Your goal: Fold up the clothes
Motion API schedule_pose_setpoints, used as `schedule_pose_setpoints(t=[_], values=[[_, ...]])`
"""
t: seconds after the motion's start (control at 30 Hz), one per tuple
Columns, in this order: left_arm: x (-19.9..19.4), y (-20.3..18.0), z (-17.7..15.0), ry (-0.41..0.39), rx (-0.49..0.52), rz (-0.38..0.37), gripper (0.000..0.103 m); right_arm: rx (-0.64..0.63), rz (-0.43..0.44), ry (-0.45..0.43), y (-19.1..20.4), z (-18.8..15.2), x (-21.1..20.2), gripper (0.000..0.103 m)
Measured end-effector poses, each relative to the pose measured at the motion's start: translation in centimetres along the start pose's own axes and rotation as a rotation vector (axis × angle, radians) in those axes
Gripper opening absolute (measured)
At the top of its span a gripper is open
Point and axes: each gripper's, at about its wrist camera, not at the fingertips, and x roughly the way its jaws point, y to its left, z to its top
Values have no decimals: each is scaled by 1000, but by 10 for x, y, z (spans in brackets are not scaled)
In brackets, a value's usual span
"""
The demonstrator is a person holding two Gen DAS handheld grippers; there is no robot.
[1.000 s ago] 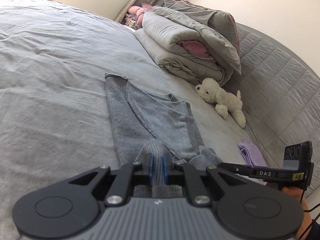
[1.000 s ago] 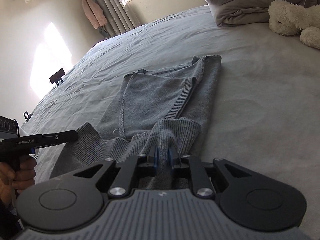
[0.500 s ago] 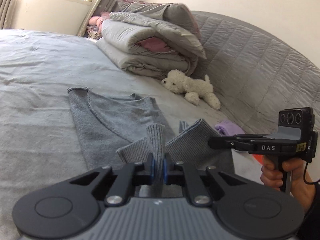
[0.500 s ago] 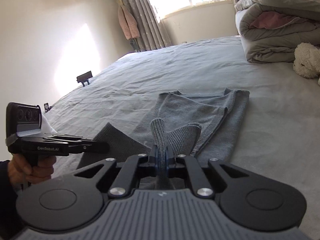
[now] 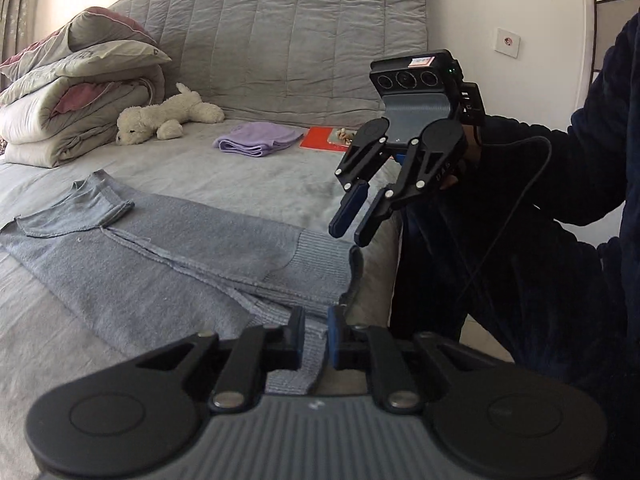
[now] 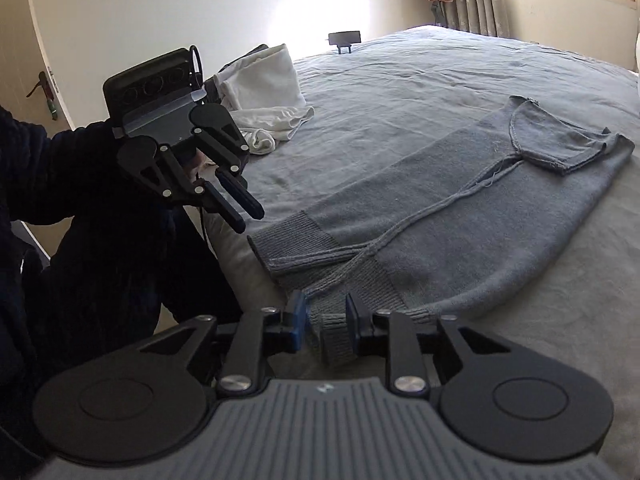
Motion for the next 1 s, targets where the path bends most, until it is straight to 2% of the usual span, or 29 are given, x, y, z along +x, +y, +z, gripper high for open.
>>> schedule_pose_setpoints(t=[0.03, 0.1, 0.13, 0.17, 0.2, 0.3, 0.37, 0.43, 0.47, 0.5, 0.57, 0.67, 0.7, 0.8, 0.83, 0.87, 0.93, 1.0], values=[[-3, 1, -1, -6, -8, 12, 14, 33, -14, -1, -2, -2, 1, 33], [-6, 5, -2, -25, -44, 49, 20, 98, -42, -3, -6, -5, 2, 45], [-7, 7, -2, -32, -62, 72, 22, 131, -56, -4, -9, -7, 3, 56], [-6, 9, -2, -31, -78, 107, 25, 164, -70, -5, -11, -9, 4, 62], [-5, 11, -1, -26, -98, 137, 27, 196, -85, -6, -13, -10, 5, 62], [0, 20, 2, -45, -170, 180, 27, 261, -129, -36, -14, -14, 7, 62], [11, 21, 8, -58, -196, 190, 29, 216, -152, -79, -3, -6, 14, 62], [27, 18, 12, -24, -188, 212, 29, 162, -155, -106, 8, 5, 25, 59], [37, 17, 12, 3, -183, 218, 29, 141, -157, -101, 12, 9, 33, 57], [45, 16, 10, 27, -182, 218, 29, 138, -159, -47, 11, 8, 45, 55], [58, 13, 8, 75, -174, 216, 29, 135, -170, 54, 9, 7, 68, 35], [64, 5, 6, 94, -146, 213, 29, 172, -244, 129, 4, 0, 66, 20], [63, 5, 7, 88, -143, 219, 29, 188, -255, 113, 2, 0, 60, 18], [55, 11, 11, 51, -181, 239, 29, 234, -289, 64, -2, -1, 43, 22], [54, 16, 14, 34, -219, 245, 30, 249, -300, 47, -3, -1, 37, 25], [52, 22, 18, 15, -266, 246, 30, 264, -312, 31, -4, -1, 31, 34], [56, 32, 24, 0, -352, 249, 31, 320, -371, -11, -14, 2, 27, 41], [65, 39, 28, 9, -418, 256, 31, 368, -407, -16, -26, 2, 31, 41]])
